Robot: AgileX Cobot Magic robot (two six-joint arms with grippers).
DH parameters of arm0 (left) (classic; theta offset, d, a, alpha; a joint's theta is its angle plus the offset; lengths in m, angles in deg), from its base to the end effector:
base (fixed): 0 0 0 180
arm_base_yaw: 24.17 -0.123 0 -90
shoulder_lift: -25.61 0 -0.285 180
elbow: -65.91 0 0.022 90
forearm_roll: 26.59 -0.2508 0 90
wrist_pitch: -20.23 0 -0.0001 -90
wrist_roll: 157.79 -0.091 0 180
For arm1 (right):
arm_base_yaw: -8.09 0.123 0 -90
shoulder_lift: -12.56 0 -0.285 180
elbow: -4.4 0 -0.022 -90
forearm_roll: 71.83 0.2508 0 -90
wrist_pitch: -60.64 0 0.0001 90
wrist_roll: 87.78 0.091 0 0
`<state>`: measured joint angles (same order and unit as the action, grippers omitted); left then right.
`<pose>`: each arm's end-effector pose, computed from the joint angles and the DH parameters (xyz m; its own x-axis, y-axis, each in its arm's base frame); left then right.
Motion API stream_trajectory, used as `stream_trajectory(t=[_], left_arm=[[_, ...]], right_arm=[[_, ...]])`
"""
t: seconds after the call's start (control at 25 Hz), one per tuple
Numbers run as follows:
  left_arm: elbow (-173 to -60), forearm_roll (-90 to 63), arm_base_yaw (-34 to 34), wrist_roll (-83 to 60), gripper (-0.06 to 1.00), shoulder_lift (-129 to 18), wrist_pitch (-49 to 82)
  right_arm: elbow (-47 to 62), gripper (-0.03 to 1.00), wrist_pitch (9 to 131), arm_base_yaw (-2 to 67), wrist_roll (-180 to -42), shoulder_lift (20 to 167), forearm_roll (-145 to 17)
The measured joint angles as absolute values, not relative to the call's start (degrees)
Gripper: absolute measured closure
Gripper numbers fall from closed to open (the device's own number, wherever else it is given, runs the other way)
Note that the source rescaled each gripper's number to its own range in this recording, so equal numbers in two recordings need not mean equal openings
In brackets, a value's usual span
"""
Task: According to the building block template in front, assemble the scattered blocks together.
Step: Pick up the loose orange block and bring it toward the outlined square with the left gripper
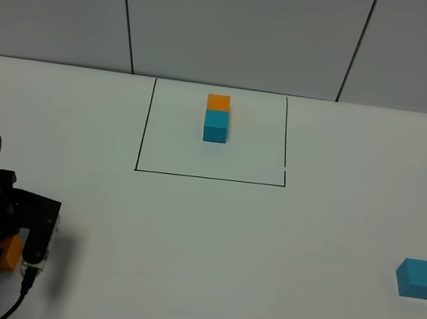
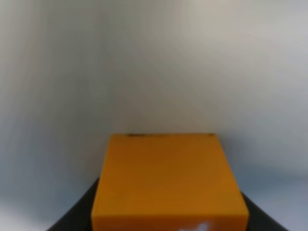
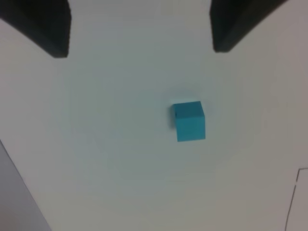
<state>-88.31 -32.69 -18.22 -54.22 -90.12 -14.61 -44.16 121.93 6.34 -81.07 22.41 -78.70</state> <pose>0.3019 -0.0259 0.1065 -0.0493 0.9975 0.0500 0.9962 0.0455 0.0746 -0.0003 -0.0095 0.2772 -0.4845 0.0738 -0.8717 0.1506 0.9886 0.0000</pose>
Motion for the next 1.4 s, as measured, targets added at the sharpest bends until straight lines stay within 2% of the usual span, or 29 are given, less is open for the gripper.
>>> stream_trajectory(t=[0.76, 1.0, 1.4], left_arm=[[-90.23, -27.96, -17.47, -51.56, 0.94, -90.27, -15.98], [-101.03, -27.39, -12.34, -45.78, 0.94, -90.70, -25.30], [-119.36, -27.14, 0.14, -37.96, 0.94, -95.57, -35.94]], right_arm=[[-44.16, 0.40, 121.93, 6.34, -81.07, 22.41, -78.70], [-44.16, 0.40, 121.93, 6.34, -81.07, 22.41, -78.70], [-44.16, 0.40, 121.93, 6.34, -81.07, 22.41, -78.70]])
